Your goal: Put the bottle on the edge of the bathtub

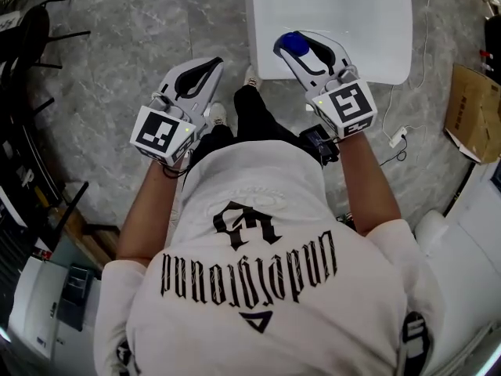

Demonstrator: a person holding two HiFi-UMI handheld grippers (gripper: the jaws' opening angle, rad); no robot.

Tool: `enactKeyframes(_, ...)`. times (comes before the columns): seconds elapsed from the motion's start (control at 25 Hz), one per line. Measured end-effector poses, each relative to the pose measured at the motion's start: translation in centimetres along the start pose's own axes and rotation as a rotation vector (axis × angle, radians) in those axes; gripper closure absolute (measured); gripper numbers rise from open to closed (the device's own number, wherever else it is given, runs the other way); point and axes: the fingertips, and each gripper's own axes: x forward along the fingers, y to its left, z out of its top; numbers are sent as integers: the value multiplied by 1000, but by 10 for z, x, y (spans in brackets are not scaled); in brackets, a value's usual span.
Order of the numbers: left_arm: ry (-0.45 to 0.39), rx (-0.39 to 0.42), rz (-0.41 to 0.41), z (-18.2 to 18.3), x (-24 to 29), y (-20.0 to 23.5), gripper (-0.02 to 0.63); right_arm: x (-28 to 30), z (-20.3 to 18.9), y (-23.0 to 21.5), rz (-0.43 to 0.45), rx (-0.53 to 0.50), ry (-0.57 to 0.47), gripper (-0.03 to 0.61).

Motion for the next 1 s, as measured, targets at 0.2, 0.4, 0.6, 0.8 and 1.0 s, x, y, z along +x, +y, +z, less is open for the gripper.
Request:
enactKeyframes(0.2, 21, -4, 0, -10, 16, 15, 598, 20, -12, -7, 27, -2, 17, 423)
enactKeyframes(0.4, 55, -6, -13, -22, 35, 26, 598, 37, -28, -13, 51, -8, 35, 423)
enactKeyframes(0.6, 74, -6, -20, -35, 60, 38, 598, 57, -45, -25, 66, -6, 58, 423)
enactKeyframes(0.8, 78, 1, -14, -43, 75, 52, 598, 78, -62, -38, 64, 4, 71, 423)
enactKeyframes(1.0, 73, -3, 3, -53, 89, 68, 598, 101, -76, -49, 65, -13, 89, 423)
